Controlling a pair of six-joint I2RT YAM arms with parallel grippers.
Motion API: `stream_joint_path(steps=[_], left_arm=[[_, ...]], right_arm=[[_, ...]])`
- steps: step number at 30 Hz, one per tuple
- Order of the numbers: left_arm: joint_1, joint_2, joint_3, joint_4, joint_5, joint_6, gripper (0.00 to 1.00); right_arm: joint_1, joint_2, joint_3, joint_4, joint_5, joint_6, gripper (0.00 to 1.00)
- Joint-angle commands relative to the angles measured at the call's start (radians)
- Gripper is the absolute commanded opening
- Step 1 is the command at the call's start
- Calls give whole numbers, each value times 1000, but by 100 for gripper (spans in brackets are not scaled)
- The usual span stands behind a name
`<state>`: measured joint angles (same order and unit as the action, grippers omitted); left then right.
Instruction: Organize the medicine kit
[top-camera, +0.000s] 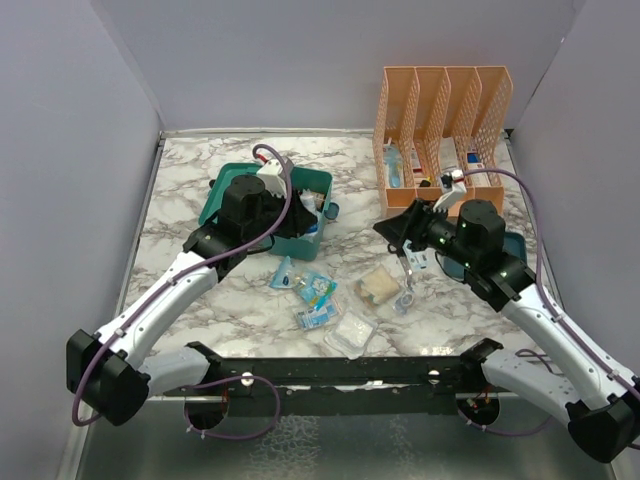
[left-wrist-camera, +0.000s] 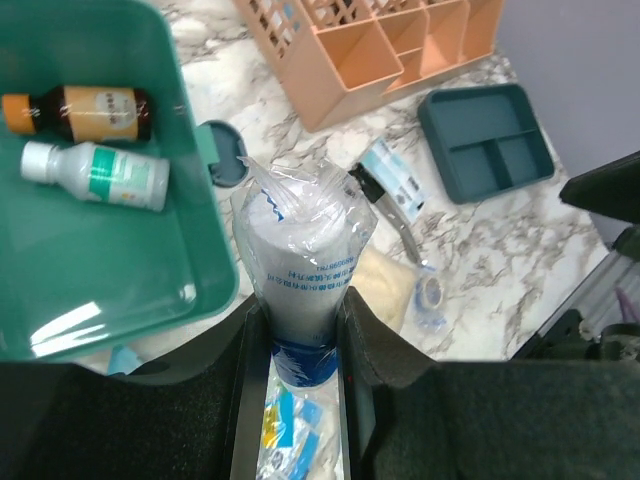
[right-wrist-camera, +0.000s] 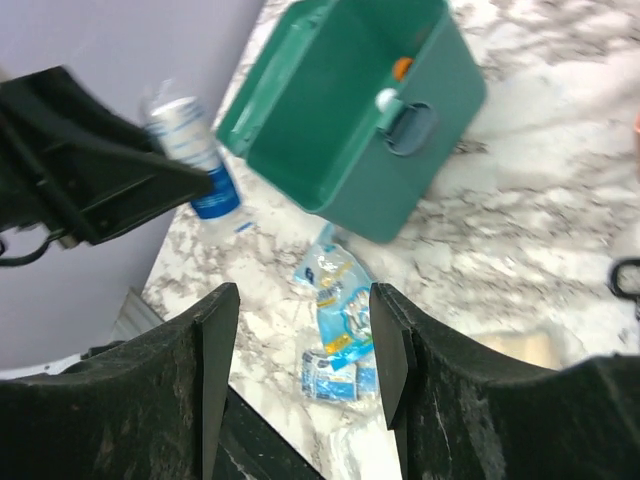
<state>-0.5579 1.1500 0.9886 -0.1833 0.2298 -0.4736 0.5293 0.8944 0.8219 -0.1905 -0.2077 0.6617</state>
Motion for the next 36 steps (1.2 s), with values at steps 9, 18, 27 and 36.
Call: stream_joint_path(steps=[9,18,27,36], left_arm=[[5,-29,90,-251,-125,173,31],[20,90,157,-273,-125,238,31],[82,286,329,-312,-155,287,31],[142,514,504,-368,-235,301,30]], right_arm=[[5,-50,2,-190,161,17,54],[3,30,-60,-57,169,-22,54],[4,83,-185,243,267,-88,52],[5,248,-117,190,365,-125,48]])
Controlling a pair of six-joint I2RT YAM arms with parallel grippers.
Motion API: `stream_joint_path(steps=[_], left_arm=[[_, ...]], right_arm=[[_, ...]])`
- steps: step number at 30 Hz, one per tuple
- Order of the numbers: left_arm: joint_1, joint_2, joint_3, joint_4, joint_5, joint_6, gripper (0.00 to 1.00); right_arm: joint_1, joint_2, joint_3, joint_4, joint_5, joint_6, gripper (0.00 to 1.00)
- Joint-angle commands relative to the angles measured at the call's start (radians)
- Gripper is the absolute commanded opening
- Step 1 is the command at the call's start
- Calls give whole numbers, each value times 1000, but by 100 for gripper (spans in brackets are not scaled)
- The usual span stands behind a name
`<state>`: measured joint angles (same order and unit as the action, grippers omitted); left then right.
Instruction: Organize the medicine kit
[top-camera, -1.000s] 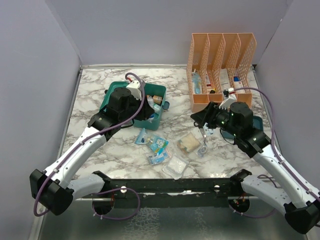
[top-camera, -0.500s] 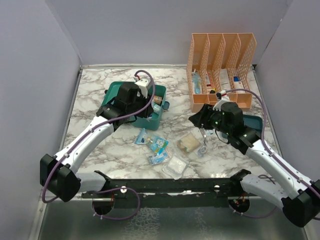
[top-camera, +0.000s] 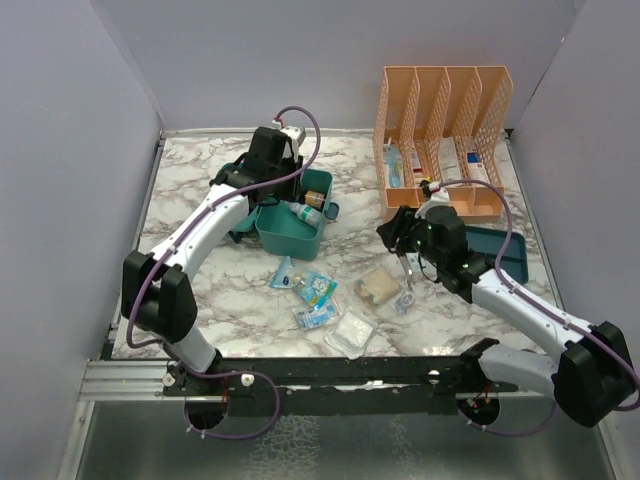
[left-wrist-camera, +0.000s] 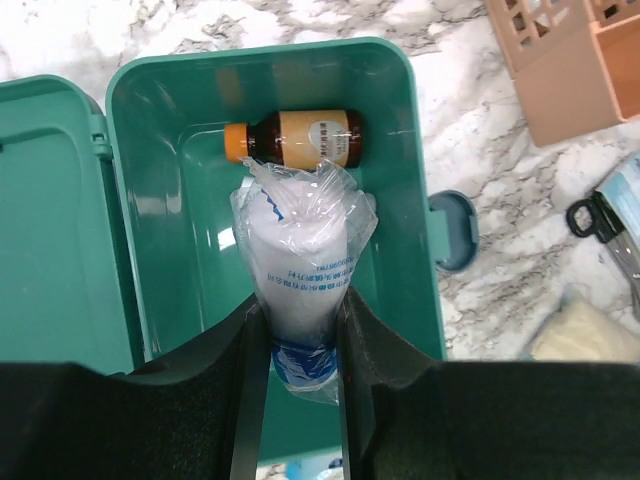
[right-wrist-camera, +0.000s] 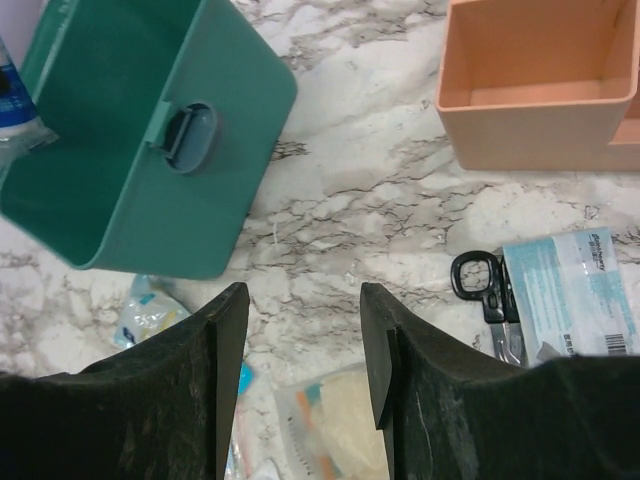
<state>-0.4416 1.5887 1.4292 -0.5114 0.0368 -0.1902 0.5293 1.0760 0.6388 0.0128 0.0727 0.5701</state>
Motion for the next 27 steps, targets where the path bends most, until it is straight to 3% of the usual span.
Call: stream_joint_path(steps=[1,13,17,27], left_arm=[[27,95,73,-41,-44,23,30],[30,336,250,-156,-167,117,30],[30,389,294,-193,-195,132,26],[35,468,299,-205,-261,140,29]], right_arm=[[5,83,88,-50,98,-39,48],[4,199,142,-174,172,-98,45],[5,229,141,-155,160,-101,45],[5,284,126,-97,168,-91,44]])
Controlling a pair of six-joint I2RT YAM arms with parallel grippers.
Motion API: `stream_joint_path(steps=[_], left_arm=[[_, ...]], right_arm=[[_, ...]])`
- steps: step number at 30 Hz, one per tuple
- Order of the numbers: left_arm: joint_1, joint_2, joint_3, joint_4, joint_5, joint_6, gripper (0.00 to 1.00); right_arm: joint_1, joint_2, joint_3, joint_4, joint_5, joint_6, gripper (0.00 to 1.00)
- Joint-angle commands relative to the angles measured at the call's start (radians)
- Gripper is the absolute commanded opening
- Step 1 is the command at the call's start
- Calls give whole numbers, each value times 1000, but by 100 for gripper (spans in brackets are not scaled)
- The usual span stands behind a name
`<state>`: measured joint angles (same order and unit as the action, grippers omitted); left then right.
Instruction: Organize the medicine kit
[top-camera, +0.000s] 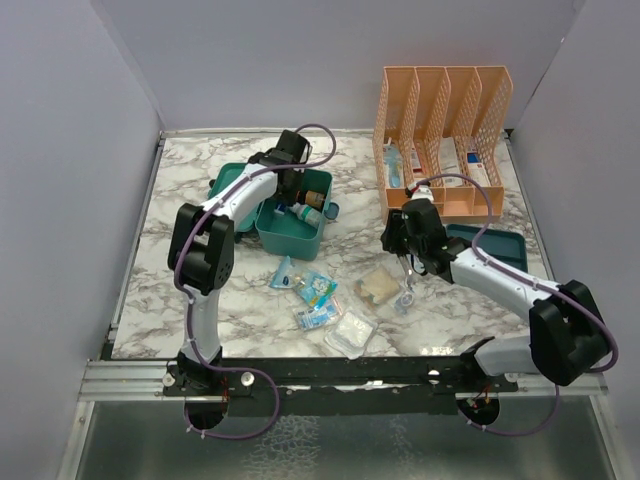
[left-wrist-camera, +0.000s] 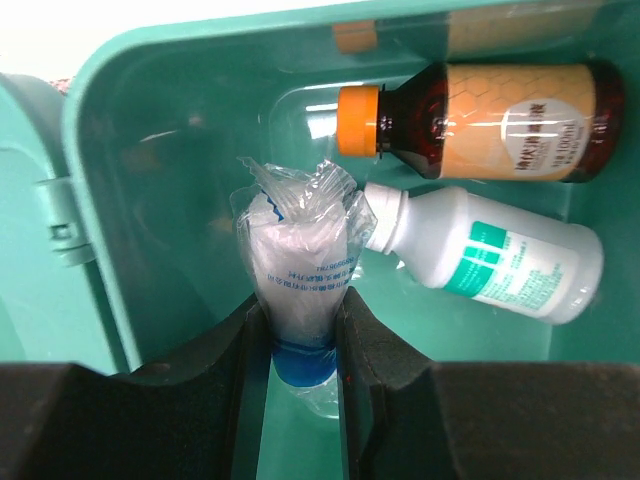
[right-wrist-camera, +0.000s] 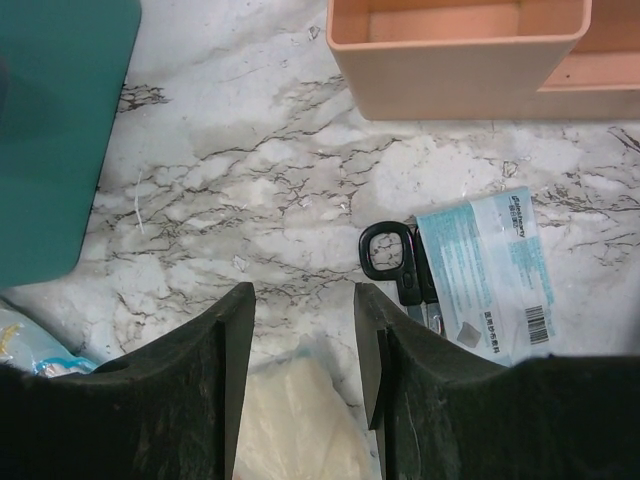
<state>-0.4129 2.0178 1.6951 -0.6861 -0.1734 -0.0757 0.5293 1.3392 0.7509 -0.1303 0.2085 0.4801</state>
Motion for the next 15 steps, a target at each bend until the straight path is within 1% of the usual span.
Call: stream_joint_path(steps=[1,4,5,8,10,12,13,15], left_arm=[[6,41,36,-33,-43,23,29],[6,47,31,-29,-37,21,35],[8,56,35,-31,-44,24,38],[8,60,64,-44,-38,12,52],[8,49,72,-43,-37,3,56],[8,48,76,-43,-53,2,56],[8,51,76,-44,-62,0,54],[8,57,72,-43,-67,-1,46]], right_arm=[[4,25,24,31,30,3,44],[4,38,27,40,9,-8,44],[4,44,26,47,10,-6,44],[5,67,48,30,4,4,44],[4,85,63,20,-9,3,44],[4,98,71,20,-19,4,44],[4,103,72,21,-19,2,44],[5,113,78,22,-26,1,44]])
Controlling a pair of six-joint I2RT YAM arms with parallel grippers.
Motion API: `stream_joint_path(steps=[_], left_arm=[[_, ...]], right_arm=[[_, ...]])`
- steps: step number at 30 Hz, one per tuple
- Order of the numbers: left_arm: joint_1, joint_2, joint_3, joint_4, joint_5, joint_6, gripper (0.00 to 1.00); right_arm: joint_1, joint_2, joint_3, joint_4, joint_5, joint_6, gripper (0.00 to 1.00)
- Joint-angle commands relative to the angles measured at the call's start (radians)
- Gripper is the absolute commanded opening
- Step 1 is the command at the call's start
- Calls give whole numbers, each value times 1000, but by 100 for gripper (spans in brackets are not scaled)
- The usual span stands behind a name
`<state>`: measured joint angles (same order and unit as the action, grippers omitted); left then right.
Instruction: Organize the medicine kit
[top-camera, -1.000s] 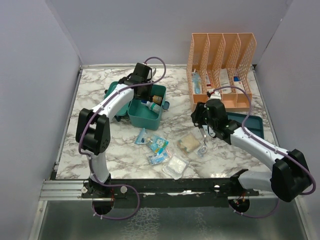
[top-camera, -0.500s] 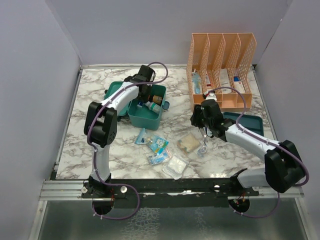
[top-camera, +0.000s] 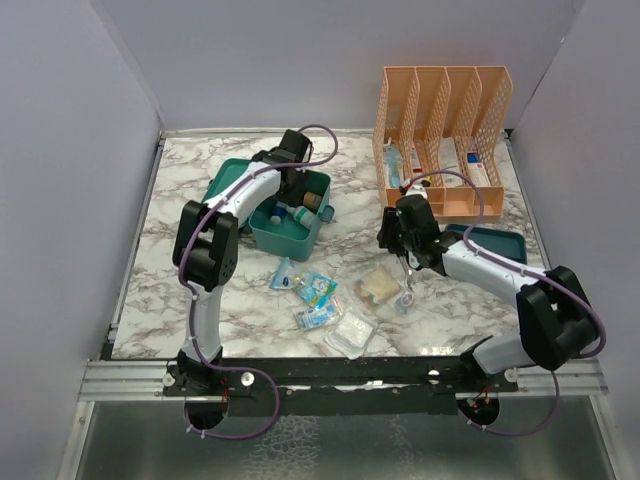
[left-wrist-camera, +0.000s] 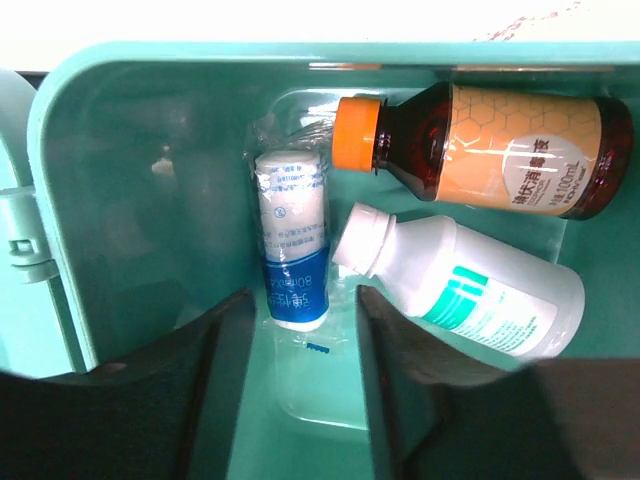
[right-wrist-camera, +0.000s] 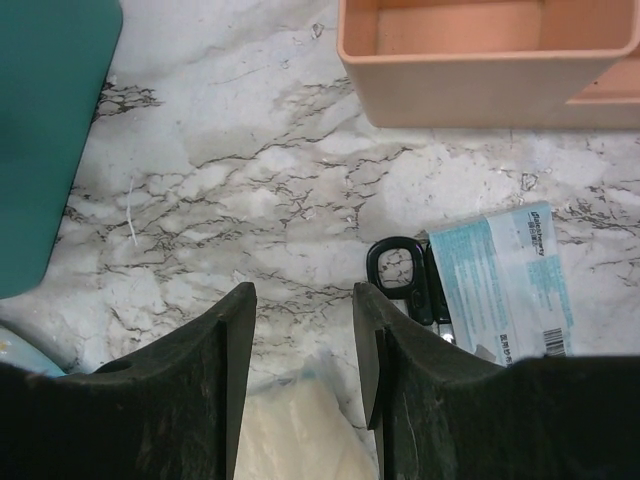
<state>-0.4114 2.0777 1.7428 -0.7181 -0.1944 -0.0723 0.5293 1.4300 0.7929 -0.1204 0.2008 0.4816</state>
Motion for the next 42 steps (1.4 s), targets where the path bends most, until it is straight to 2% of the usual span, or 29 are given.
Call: stream_joint_path(steps=[1,4,11,19,25,42], left_arm=[[6,2,23,-11,-46,-6,40],[6,3,23,-12,-47,-9,33],[5,-84,-46,-1,39,-1,35],[-11,-171,-221,141,190,-1,38],[-23,-167,-299,257,280,-24,27],[-32,-78,-256,355,330,-152,23]], right_arm=[[5,27,39,13,-21,-2,44],[5,43,45,12,-26,-4,43],[5,43,41,6,-31,11,43],[5,36,27,1,-37,13,43],[4,25,22,-7,-33,10,42],[4,9,16,-17,-7,5,42]])
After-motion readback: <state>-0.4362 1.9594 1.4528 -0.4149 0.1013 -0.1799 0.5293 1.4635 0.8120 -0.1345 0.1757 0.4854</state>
